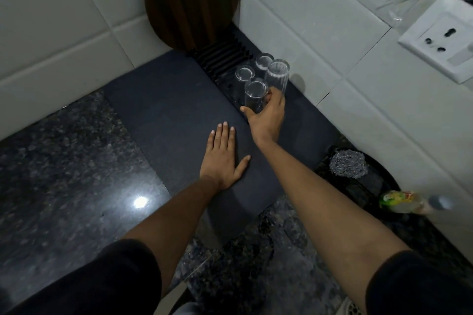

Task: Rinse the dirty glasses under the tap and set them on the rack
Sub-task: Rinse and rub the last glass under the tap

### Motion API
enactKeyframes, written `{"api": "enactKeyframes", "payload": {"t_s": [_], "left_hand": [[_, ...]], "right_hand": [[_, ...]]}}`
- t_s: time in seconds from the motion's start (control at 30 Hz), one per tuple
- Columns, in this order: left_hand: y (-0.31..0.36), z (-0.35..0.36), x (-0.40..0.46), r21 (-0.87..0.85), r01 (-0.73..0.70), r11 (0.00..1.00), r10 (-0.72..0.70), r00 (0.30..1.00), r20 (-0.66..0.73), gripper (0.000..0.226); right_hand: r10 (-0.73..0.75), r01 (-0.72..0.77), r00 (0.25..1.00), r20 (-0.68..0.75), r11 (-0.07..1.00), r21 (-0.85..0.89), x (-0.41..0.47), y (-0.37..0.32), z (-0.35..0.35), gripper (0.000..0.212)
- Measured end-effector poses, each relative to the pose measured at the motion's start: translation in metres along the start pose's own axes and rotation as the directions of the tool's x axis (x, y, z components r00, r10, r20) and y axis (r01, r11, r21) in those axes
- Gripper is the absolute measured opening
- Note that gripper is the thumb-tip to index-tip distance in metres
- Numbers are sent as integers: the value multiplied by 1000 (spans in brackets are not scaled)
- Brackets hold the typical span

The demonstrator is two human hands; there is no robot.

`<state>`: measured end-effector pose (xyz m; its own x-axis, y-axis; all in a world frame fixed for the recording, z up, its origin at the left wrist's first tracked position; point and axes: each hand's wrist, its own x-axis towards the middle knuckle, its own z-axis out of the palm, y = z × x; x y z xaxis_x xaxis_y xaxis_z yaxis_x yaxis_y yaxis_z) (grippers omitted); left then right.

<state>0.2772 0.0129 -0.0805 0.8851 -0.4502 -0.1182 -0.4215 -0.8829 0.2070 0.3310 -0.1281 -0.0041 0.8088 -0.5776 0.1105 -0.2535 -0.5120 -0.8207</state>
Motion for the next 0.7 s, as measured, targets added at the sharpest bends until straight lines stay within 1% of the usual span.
{"api": "enactKeyframes", "payload": {"t_s": [0.2, 0.43, 0.7], "left_hand": [[0, -1, -1, -5, 0, 1000, 0, 1000, 2, 93], [1, 0, -1, 0, 4, 1000, -4, 1000, 9, 93], [0, 0, 1, 10, 19, 1000, -19, 999, 36, 94]], "right_hand": [[0, 1, 1000, -22, 999, 48, -10, 2, -3, 75], [12, -13, 1000, 27, 1000, 10, -11, 14, -7, 70], [19, -19, 999, 42, 1000, -1, -9, 14, -12, 64]]}}
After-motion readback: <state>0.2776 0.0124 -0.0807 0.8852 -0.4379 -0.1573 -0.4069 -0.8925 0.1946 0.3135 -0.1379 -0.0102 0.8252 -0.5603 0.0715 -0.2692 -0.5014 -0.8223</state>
